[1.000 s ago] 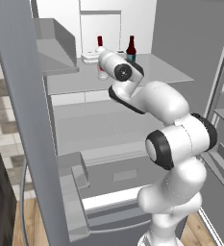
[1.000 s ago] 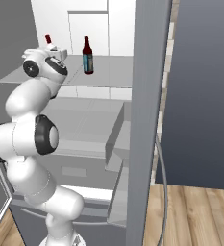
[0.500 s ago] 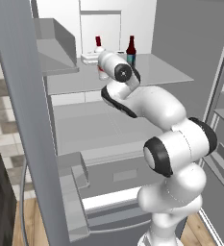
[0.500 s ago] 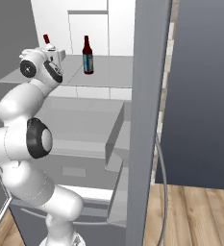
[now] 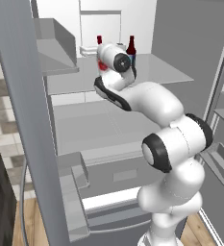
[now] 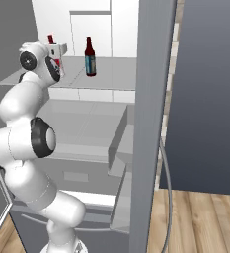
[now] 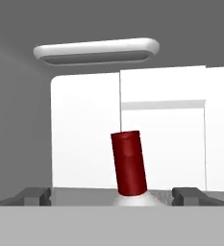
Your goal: Place the liquor and beer on the top shelf of the fridge to keep them out of children's reach, and place the tangerine on lower shelves for easy access.
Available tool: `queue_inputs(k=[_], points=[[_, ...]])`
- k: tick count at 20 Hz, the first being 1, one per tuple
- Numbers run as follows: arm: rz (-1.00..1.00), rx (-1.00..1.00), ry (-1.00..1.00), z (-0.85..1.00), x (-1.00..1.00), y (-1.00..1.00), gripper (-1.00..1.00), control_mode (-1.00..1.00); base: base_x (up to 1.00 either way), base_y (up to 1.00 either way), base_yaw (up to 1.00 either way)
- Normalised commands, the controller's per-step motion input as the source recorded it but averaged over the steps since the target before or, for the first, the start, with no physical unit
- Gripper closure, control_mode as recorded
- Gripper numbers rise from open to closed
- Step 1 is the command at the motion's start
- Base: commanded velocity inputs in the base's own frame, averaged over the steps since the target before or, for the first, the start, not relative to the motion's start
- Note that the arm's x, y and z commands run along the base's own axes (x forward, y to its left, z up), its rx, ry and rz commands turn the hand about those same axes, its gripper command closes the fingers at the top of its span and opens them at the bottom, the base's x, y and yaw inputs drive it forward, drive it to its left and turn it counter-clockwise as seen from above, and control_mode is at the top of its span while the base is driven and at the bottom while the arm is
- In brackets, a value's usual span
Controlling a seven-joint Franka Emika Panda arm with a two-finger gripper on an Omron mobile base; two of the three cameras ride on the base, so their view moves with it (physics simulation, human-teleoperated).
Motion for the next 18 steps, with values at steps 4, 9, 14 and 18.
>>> queue_inputs(k=[4,9,14,18], points=[[0.00,0.00,0.02,0.43,0.13,-0.01,-1.00,-1.00,0.00,0.00,0.00],[0.00,0.00,0.03,0.23,0.05,-0.05,-1.00,-1.00,0.00,0.00,0.00],[0.00,0.00,0.04,0.00,-0.03,-0.03,-1.00,-1.00,0.00,0.00,0.00],[0.00,0.00,0.01,0.00,-0.34,-0.03,-1.00,-1.00,0.00,0.00,0.00]])
